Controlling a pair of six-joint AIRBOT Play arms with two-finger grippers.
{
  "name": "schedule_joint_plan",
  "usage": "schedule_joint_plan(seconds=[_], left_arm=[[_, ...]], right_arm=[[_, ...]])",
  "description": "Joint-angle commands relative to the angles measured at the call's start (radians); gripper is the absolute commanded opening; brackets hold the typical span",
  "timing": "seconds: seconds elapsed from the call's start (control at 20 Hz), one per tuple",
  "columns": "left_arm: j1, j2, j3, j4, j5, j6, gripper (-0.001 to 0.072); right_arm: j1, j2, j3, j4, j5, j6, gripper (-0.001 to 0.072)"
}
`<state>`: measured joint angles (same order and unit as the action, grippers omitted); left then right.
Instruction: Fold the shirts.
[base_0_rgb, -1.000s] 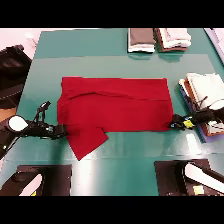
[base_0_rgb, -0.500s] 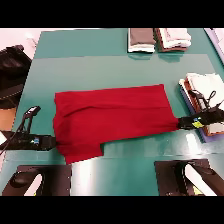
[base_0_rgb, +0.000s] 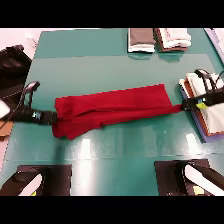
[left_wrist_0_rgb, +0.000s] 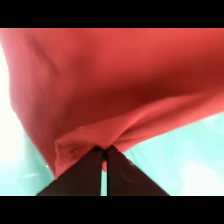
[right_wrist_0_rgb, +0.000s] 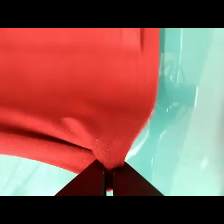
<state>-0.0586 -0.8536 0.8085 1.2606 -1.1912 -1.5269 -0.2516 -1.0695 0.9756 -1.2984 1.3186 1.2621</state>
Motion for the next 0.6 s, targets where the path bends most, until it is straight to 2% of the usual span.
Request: schedule_joint_plan(seconds=[0.0, 0.2, 0.4, 0.45, 0.5, 0.55], left_arm=[[0.001, -0.246, 0.166, 0.048, 0.126, 0.033, 0.0024], [0.001, -0.427, 0.269, 0.048, 0.216, 0.045, 0.0025], [0.001, -0.463, 0.282, 0.033, 0.3, 0.043, 0.0027], [0.001, -0.462, 0.289, 0.033, 0.294, 0.042, 0.0118], [0.001, -0.462, 0.302, 0.033, 0.28, 0.034, 0.0412], [0.001, -0.462, 0.321, 0.033, 0.253, 0.032, 0.0516]], right_arm=[[0.062, -0.182, 0.156, 0.017, -0.043, 0.041, 0.0015], [0.109, -0.371, 0.328, 0.026, -0.039, 0.051, 0.0016], [0.13, -0.509, 0.47, 0.075, -0.003, 0.05, 0.0018], [0.126, -0.534, 0.498, 0.115, -0.002, 0.046, 0.0024], [0.117, -0.553, 0.525, 0.159, 0.0, 0.037, 0.0145], [0.1, -0.567, 0.551, 0.21, 0.003, 0.037, 0.0376]])
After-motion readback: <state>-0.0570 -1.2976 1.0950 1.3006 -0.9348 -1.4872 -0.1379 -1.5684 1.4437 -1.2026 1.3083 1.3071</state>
